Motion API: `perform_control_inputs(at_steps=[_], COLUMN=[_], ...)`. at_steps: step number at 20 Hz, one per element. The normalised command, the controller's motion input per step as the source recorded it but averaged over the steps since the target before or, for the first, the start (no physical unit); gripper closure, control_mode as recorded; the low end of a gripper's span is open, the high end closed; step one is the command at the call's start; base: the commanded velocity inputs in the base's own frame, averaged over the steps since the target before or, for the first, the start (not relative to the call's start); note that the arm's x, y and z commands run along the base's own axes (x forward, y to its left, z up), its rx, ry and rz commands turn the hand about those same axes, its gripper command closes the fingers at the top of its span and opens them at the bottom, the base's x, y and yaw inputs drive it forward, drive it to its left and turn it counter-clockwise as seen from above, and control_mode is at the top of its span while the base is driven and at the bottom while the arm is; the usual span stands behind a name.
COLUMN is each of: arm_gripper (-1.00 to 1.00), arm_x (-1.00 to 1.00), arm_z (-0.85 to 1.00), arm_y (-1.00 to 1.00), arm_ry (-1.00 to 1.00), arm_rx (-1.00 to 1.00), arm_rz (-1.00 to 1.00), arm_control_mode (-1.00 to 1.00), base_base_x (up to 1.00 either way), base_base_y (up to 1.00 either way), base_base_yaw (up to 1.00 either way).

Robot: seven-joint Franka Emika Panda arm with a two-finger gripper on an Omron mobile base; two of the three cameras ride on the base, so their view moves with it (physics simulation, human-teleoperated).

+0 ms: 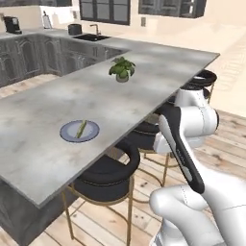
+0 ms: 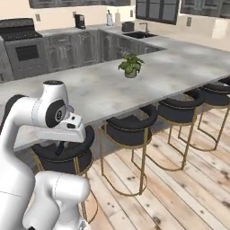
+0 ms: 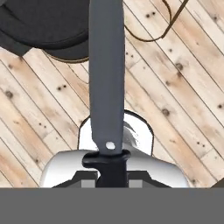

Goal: Retrieve the butter from the fridge and place it on a plate on the dining table. Then retrieve the butter knife by the fridge and place it near the plate.

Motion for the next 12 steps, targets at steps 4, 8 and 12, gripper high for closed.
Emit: perform_control_inputs(at_steps=[4, 8, 12], arm_gripper=[1.0, 1.0, 1.0], arm_x=[0.0, 0.0, 0.0], arm_z=[0.0, 0.0, 0.0], arm_y=[0.0, 0.0, 0.0], arm_ry=[0.0, 0.0, 0.0], arm_rx=[0.0, 0.0, 0.0], arm_rz=[0.0, 0.0, 0.0], arm_control_mode=[1.0, 1.0, 1.0], base_base_x=[0.07, 0.07, 0.19], base_base_y=[-0.97, -0.96, -0.92], base_base_yaw=[0.59, 0.64, 0.62])
